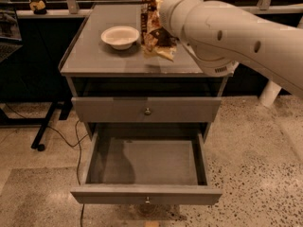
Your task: Pick brown chip bag from middle drawer and place on counter
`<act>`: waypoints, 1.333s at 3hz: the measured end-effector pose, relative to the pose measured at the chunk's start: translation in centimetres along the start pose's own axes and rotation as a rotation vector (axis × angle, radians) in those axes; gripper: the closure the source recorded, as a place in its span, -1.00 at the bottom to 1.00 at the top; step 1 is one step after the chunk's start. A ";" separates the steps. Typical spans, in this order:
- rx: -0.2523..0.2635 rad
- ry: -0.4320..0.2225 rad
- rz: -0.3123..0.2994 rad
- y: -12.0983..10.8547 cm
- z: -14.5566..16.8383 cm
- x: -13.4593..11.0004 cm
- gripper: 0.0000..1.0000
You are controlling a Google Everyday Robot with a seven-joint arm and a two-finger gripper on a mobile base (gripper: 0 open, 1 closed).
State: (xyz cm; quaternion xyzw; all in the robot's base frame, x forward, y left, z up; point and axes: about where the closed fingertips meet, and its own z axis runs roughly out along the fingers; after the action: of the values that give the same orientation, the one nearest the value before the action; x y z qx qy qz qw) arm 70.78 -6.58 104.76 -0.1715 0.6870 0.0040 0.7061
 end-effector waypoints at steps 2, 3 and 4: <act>-0.016 -0.009 -0.029 1.8 1.6 -1.5 0.62; -0.019 -0.016 -0.019 1.9 1.2 -1.7 0.16; -0.029 -0.007 -0.016 2.5 1.0 -0.7 -0.31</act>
Offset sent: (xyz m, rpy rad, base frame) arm 0.0093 0.0186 0.0088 -0.0183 -0.0099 0.0119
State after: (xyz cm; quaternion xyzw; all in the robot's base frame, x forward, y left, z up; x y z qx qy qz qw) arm 71.10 -3.81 104.89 -0.1871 0.6830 0.0091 0.7060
